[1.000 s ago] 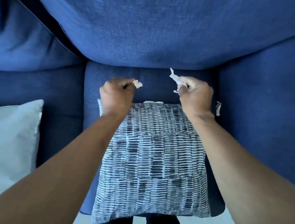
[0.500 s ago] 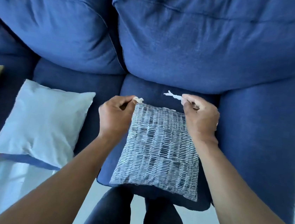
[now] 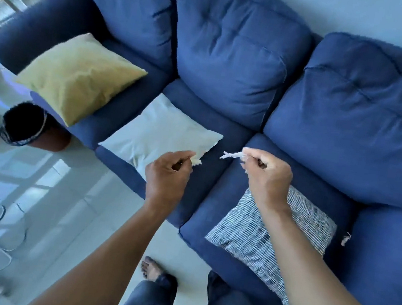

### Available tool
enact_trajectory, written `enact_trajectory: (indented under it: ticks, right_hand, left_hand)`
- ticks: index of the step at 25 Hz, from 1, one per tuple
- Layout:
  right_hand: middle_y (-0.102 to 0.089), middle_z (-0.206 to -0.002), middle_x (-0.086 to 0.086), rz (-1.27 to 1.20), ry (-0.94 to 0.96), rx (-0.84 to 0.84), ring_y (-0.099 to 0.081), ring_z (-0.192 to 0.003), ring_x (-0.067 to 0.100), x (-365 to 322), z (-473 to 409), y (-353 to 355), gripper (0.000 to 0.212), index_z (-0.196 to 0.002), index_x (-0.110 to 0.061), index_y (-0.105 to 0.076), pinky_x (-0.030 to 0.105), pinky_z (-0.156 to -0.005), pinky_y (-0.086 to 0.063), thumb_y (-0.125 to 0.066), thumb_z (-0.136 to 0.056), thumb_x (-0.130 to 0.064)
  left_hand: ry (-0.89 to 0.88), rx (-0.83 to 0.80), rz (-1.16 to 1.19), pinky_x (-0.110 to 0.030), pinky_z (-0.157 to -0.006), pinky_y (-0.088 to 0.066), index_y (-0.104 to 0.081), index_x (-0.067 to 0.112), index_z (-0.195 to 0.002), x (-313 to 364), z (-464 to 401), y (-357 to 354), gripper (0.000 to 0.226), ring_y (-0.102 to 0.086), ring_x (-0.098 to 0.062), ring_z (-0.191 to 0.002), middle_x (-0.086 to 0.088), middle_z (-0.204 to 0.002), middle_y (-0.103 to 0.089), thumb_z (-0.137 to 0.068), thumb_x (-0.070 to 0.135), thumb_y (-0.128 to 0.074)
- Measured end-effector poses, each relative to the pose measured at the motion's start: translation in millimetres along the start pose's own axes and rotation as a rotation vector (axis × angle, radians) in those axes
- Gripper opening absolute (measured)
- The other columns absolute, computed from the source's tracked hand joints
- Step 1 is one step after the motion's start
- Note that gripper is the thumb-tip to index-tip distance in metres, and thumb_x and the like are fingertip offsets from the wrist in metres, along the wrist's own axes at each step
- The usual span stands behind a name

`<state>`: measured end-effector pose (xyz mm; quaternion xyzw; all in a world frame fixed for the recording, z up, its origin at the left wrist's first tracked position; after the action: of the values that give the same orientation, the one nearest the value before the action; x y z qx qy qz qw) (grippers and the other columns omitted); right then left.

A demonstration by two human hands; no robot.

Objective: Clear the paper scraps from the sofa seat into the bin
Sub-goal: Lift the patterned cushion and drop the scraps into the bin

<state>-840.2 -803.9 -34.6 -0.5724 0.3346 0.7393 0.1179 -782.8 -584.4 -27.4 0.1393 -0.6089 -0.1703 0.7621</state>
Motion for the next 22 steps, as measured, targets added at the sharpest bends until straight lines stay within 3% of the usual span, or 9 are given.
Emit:
enact_trajectory:
  ticks: [4, 9, 13, 16, 22]
  right_hand:
    - [-0.078, -0.086, -0.011, 0.028, 0.063, -0.108, -0.074, -0.082, 0.009, -52.0, 43.2, -92.2, 0.018, -0.096, -0.021, -0.079, 0.041, -0.081, -0.06, -0.066, -0.085, -0.026]
    - [-0.077, -0.087, -0.011, 0.058, 0.166, -0.281, -0.072, -0.084, 0.007, -116.0, 110.5, -218.8, 0.013, -0.096, -0.017, -0.079, 0.034, -0.085, -0.059, -0.069, -0.089, -0.013]
    - [-0.076, -0.091, -0.012, 0.051, 0.277, -0.443, -0.068, -0.084, -0.001, -176.7, 157.3, -324.1, 0.014, -0.099, -0.016, -0.079, 0.019, -0.083, -0.055, -0.07, -0.09, -0.012]
    - [-0.077, -0.091, -0.012, 0.047, 0.382, -0.517, -0.068, -0.083, 0.002, -209.7, 177.1, -378.9, 0.013, -0.1, -0.017, -0.079, 0.016, -0.078, -0.053, -0.073, -0.089, -0.014]
    - [-0.074, -0.081, -0.014, 0.01, 0.438, -0.649, -0.066, -0.073, -0.002, -241.6, 171.2, -501.8, 0.011, -0.097, -0.017, -0.079, 0.015, -0.071, -0.052, -0.073, -0.089, -0.013]
  left_hand:
    - [0.026, 0.118, 0.077, -0.043, -0.08, -0.061, -0.078, 0.03, -0.096, -32.6, -4.9, 112.8, 0.023, -0.073, -0.014, -0.076, 0.008, -0.084, -0.077, -0.088, 0.014, -0.064]
    - [-0.02, 0.309, 0.042, -0.039, -0.077, -0.06, -0.078, 0.039, -0.093, -78.1, -7.7, 257.3, 0.025, -0.072, -0.01, -0.078, 0.014, -0.084, -0.075, -0.086, 0.019, -0.064]
    - [-0.087, 0.527, -0.046, -0.013, -0.071, -0.049, -0.079, 0.029, -0.092, -100.6, -7.2, 365.1, 0.023, -0.067, -0.002, -0.072, 0.015, -0.081, -0.072, -0.085, 0.009, -0.07]
    - [-0.065, 0.633, -0.084, -0.003, -0.068, -0.039, -0.08, 0.025, -0.094, -115.6, -16.3, 414.9, 0.02, -0.065, 0.001, -0.073, 0.013, -0.082, -0.071, -0.085, 0.009, -0.071]
    - [-0.017, 0.773, -0.071, -0.013, -0.068, -0.047, -0.081, 0.024, -0.093, -136.9, -66.4, 492.4, 0.018, -0.066, -0.006, -0.07, 0.01, -0.081, -0.068, -0.084, 0.01, -0.074]
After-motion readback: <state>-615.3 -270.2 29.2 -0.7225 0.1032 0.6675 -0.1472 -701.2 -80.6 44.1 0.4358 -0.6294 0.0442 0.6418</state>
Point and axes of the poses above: each hand's wrist, its own z-axis away from the middle knuckle, its own y-axis out of the back of the hand, x = y × z, the point moved 4 cm from there along -z, towards the middle knuckle
